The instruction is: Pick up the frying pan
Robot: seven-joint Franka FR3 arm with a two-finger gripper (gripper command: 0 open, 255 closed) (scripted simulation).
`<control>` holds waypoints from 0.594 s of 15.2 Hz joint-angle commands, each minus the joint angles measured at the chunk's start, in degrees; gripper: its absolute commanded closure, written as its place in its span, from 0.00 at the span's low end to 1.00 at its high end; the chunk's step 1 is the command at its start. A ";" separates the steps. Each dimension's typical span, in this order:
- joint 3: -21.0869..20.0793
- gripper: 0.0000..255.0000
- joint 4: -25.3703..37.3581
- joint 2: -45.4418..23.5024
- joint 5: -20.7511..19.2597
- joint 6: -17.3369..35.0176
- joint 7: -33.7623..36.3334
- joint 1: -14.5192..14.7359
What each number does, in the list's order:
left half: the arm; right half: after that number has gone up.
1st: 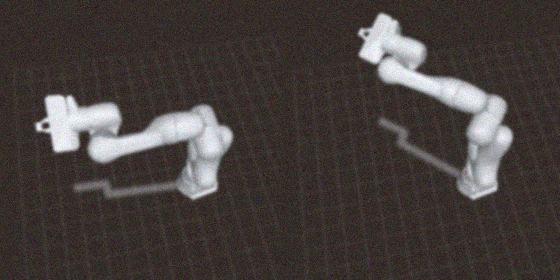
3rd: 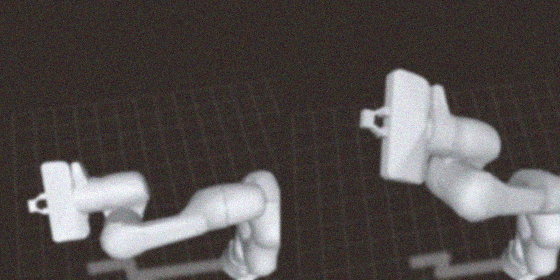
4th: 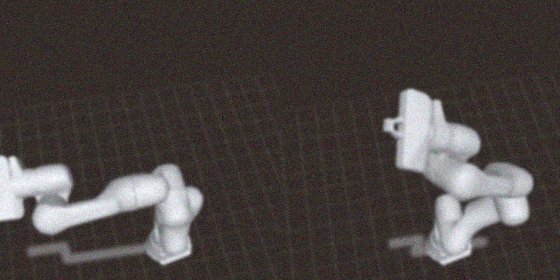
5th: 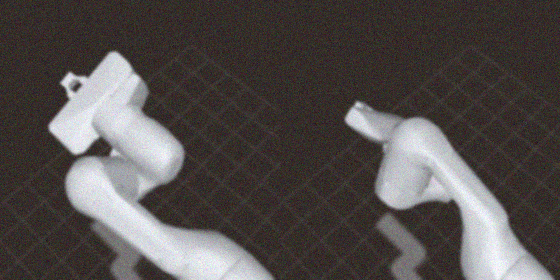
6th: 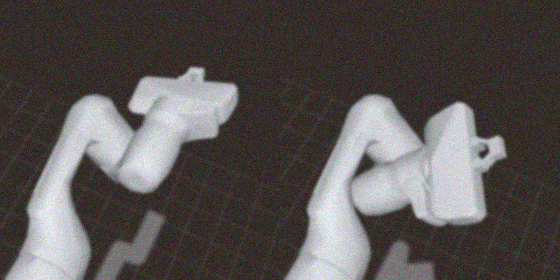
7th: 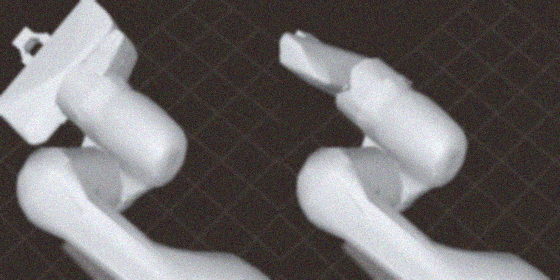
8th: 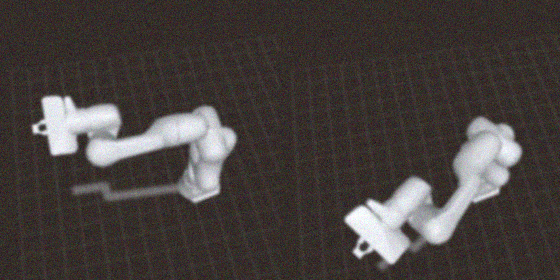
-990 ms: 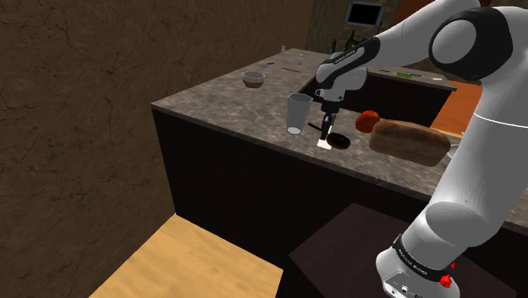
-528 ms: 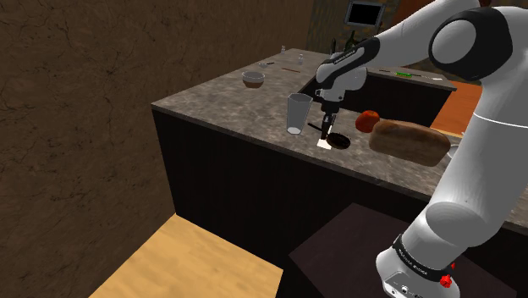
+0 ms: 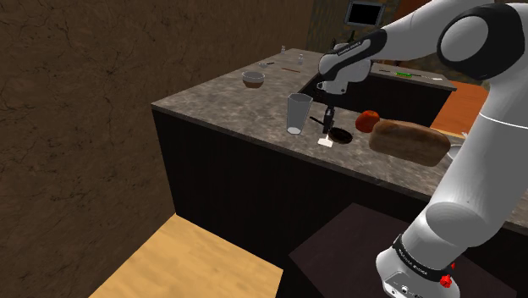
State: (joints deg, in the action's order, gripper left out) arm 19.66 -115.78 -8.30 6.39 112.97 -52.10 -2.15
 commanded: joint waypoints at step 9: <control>0.15 1.00 3.88 2.91 -1.26 -6.57 1.15 0.18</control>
State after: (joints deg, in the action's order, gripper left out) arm 19.80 -112.19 -5.60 5.22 106.90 -51.02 -1.99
